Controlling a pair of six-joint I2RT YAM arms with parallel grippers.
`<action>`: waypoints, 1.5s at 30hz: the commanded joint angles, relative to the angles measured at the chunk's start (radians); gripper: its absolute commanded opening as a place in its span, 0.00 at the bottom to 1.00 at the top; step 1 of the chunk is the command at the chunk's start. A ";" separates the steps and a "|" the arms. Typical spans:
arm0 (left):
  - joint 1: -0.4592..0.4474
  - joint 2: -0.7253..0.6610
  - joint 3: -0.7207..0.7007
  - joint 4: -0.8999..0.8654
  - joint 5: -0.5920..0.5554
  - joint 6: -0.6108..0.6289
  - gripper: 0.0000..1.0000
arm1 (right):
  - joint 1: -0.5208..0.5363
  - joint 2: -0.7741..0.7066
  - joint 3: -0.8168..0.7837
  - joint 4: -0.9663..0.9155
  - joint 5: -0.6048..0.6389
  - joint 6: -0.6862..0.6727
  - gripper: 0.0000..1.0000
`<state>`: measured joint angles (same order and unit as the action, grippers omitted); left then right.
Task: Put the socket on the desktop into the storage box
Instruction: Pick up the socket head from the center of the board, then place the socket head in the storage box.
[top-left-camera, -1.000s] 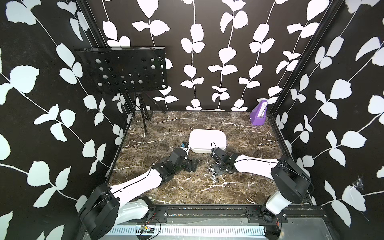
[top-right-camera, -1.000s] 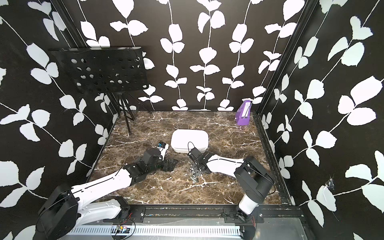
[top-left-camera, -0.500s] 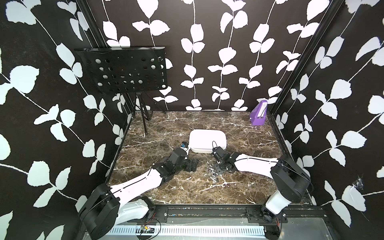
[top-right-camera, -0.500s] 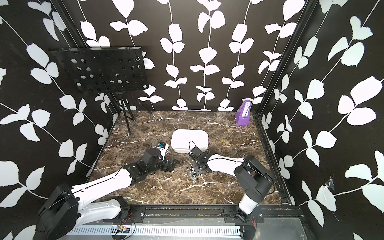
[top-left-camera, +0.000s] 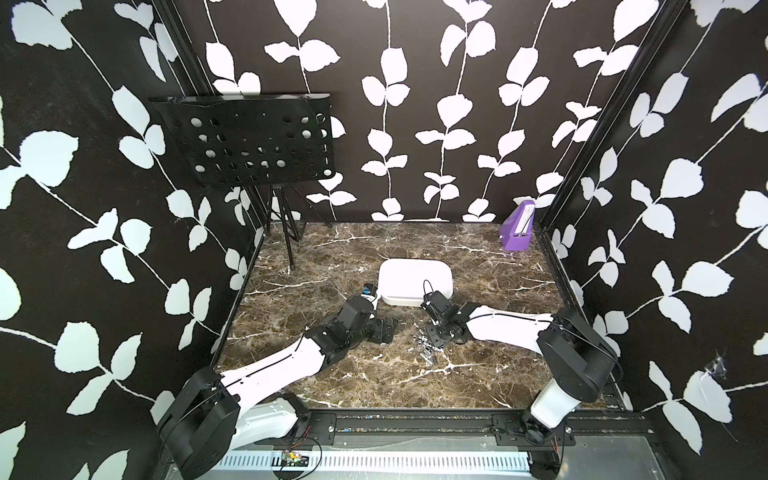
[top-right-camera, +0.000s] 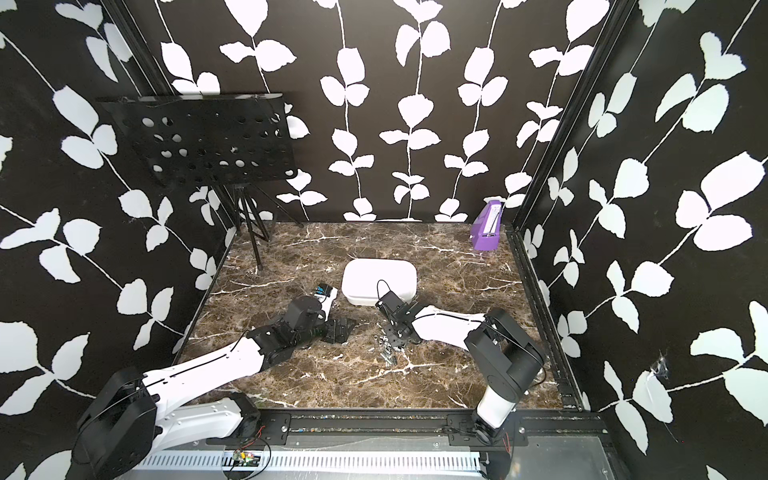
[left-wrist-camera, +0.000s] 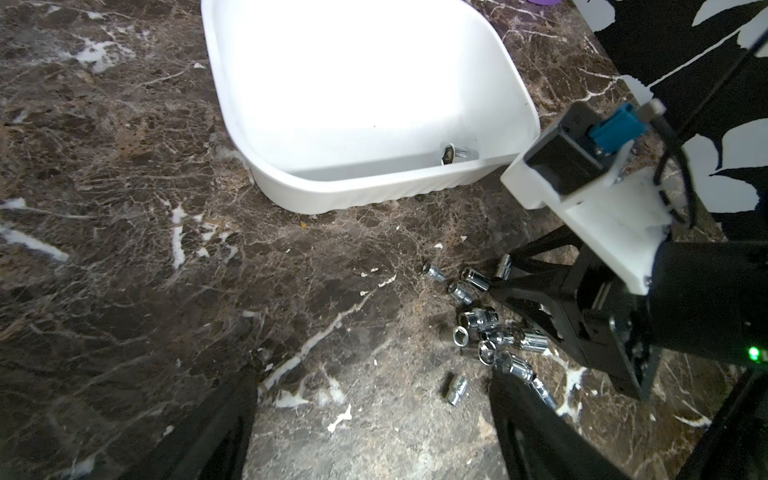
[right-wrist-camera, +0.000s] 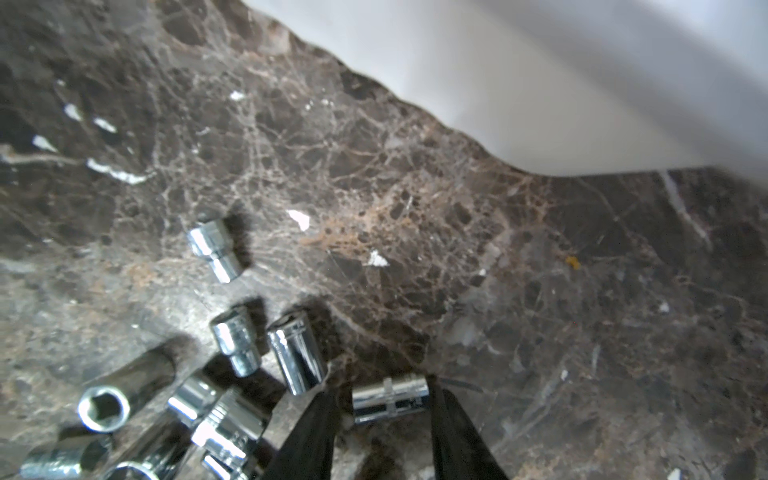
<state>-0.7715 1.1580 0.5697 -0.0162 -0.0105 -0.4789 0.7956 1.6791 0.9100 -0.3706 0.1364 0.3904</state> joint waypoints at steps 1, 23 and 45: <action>0.000 -0.001 0.025 0.007 0.007 -0.006 0.88 | -0.007 0.044 -0.004 -0.022 -0.005 0.010 0.39; 0.000 0.002 0.024 0.010 0.012 -0.009 0.88 | -0.009 -0.124 -0.075 0.036 0.038 -0.002 0.26; 0.000 -0.051 -0.004 0.021 -0.028 -0.007 0.89 | -0.038 -0.026 0.327 -0.105 0.063 0.004 0.28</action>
<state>-0.7715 1.1267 0.5697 -0.0132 -0.0227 -0.4797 0.7784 1.5597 1.1408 -0.4236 0.1974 0.3820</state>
